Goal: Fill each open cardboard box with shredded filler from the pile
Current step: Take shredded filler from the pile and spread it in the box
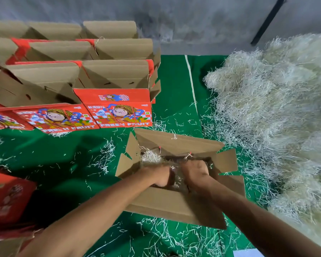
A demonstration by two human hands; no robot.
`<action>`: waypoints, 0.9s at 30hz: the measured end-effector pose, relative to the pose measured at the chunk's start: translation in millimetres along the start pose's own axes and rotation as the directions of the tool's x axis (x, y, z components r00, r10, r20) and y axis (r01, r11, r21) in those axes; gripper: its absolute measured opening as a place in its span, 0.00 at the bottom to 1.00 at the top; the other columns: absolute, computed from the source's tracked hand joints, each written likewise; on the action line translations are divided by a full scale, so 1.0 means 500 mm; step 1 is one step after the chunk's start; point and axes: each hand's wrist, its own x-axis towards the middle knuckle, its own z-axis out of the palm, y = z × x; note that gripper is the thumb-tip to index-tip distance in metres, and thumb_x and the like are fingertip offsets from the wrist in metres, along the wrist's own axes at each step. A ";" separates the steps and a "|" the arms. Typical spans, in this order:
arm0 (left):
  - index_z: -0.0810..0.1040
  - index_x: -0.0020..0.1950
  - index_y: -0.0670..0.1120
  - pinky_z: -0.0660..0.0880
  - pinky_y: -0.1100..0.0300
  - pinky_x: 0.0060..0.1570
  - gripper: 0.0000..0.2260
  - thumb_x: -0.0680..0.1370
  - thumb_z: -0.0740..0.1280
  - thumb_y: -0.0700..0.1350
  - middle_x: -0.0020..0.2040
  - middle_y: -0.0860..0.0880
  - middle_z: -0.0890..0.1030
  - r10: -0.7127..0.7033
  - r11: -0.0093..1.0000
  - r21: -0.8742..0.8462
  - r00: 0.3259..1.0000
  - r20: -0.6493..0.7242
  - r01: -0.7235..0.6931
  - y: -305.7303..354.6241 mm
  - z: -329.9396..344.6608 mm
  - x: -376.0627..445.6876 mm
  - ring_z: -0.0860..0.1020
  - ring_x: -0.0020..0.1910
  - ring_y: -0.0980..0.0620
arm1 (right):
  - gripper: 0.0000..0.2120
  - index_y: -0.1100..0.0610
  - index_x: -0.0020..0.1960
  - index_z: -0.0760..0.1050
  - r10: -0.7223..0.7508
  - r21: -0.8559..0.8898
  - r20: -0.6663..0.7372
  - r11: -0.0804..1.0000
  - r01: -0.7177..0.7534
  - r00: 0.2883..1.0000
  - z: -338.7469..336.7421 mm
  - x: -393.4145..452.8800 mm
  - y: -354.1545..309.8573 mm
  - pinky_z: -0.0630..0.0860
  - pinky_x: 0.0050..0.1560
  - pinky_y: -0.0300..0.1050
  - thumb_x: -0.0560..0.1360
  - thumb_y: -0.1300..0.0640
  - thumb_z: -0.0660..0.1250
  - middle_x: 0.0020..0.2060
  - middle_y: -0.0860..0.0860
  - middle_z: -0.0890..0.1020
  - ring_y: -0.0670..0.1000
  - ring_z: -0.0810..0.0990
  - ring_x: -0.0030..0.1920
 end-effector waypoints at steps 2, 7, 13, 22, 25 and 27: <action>0.76 0.64 0.36 0.75 0.51 0.55 0.16 0.79 0.58 0.38 0.63 0.38 0.78 -0.076 0.997 0.025 0.994 0.084 0.074 -0.006 0.030 -0.001 0.78 0.59 0.40 | 0.17 0.59 0.69 0.72 -0.023 -0.053 0.060 0.998 0.026 0.998 0.038 0.001 0.005 0.70 0.61 0.47 0.80 0.58 0.63 0.66 0.59 0.75 0.57 0.74 0.67; 0.69 0.71 0.35 0.71 0.48 0.66 0.19 0.82 0.55 0.39 0.71 0.37 0.72 -0.141 0.990 0.033 0.970 0.197 0.137 -0.020 0.031 0.006 0.74 0.66 0.40 | 0.40 0.67 0.78 0.52 0.053 0.097 0.254 0.992 -0.079 0.966 0.029 -0.010 0.002 0.62 0.72 0.56 0.76 0.53 0.69 0.73 0.65 0.65 0.65 0.65 0.73; 0.77 0.62 0.38 0.75 0.52 0.57 0.14 0.78 0.62 0.35 0.60 0.40 0.80 -0.101 0.994 0.044 0.993 -0.063 0.104 -0.008 0.032 0.001 0.79 0.58 0.42 | 0.17 0.58 0.59 0.77 -0.018 0.272 0.250 0.961 -0.052 0.968 0.021 0.001 0.009 0.78 0.47 0.37 0.72 0.58 0.74 0.54 0.57 0.82 0.54 0.82 0.54; 0.65 0.75 0.41 0.63 0.46 0.70 0.24 0.79 0.61 0.41 0.74 0.41 0.66 -0.202 0.946 0.258 0.979 -0.005 0.196 -0.050 0.032 0.010 0.65 0.71 0.41 | 0.33 0.59 0.77 0.61 -0.159 0.248 0.301 0.965 0.083 0.940 0.015 0.025 -0.031 0.66 0.71 0.55 0.76 0.60 0.70 0.75 0.60 0.62 0.63 0.63 0.74; 0.72 0.70 0.40 0.73 0.44 0.62 0.20 0.78 0.62 0.41 0.68 0.40 0.74 -0.218 0.956 0.204 0.976 0.008 0.211 -0.051 0.015 0.006 0.74 0.65 0.39 | 0.35 0.58 0.76 0.64 -0.201 0.285 0.326 0.953 0.106 0.924 0.007 0.021 -0.015 0.68 0.68 0.51 0.73 0.61 0.73 0.74 0.58 0.66 0.60 0.68 0.73; 0.77 0.65 0.42 0.74 0.48 0.58 0.16 0.77 0.65 0.42 0.64 0.42 0.76 -0.197 0.968 0.156 0.980 -0.021 0.198 -0.040 0.001 -0.001 0.76 0.61 0.42 | 0.27 0.55 0.70 0.73 -0.145 0.292 0.270 0.954 0.063 0.952 0.001 0.016 -0.002 0.74 0.63 0.48 0.72 0.56 0.74 0.67 0.55 0.77 0.56 0.77 0.65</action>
